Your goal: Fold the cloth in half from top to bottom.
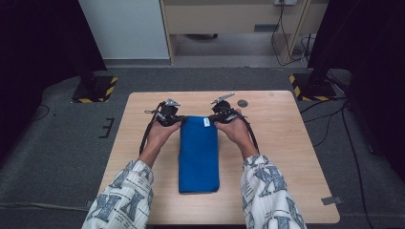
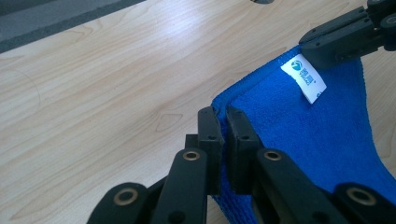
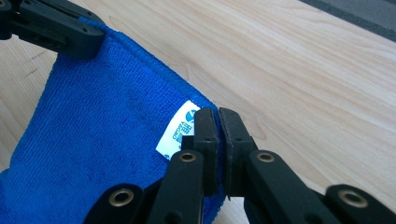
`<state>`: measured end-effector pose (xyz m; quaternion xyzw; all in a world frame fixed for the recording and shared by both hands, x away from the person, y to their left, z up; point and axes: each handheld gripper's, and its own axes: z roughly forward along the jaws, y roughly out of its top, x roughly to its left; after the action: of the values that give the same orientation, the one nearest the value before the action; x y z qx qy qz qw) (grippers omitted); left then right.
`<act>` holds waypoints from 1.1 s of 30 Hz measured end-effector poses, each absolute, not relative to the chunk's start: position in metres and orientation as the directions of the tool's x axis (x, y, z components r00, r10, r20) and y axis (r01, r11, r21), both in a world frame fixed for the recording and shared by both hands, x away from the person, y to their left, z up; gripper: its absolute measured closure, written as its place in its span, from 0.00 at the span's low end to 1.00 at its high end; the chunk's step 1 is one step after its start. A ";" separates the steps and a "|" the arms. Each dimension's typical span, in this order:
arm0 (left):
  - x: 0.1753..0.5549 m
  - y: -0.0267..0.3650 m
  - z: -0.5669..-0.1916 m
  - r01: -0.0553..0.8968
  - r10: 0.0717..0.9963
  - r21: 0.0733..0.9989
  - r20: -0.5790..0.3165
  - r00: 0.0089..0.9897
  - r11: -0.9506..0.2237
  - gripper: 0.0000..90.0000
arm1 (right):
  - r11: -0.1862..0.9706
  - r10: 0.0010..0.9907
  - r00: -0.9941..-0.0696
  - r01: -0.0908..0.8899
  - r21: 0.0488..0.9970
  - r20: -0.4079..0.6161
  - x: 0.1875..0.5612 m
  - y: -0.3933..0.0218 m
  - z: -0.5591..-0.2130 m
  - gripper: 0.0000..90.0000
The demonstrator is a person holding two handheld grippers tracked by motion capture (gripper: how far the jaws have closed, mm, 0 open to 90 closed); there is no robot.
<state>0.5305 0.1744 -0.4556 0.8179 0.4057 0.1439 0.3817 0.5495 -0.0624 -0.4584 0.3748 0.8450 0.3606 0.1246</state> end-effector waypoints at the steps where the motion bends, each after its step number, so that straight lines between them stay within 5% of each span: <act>1: 0.531 0.174 -0.455 0.554 0.773 0.741 -0.073 0.630 -0.381 0.95 | 0.458 0.724 -0.687 0.543 0.704 0.059 0.550 -0.063 -0.458 0.97; 33: 0.538 0.172 -0.441 0.532 0.782 0.764 -0.058 0.620 -0.365 0.95 | 0.424 0.738 -0.674 0.506 0.751 0.037 0.555 -0.067 -0.441 0.97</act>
<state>0.5383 0.1720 -0.4411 0.8106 0.4053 0.1597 0.3913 0.5547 -0.0670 -0.4408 0.3747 0.8302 0.3841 0.1512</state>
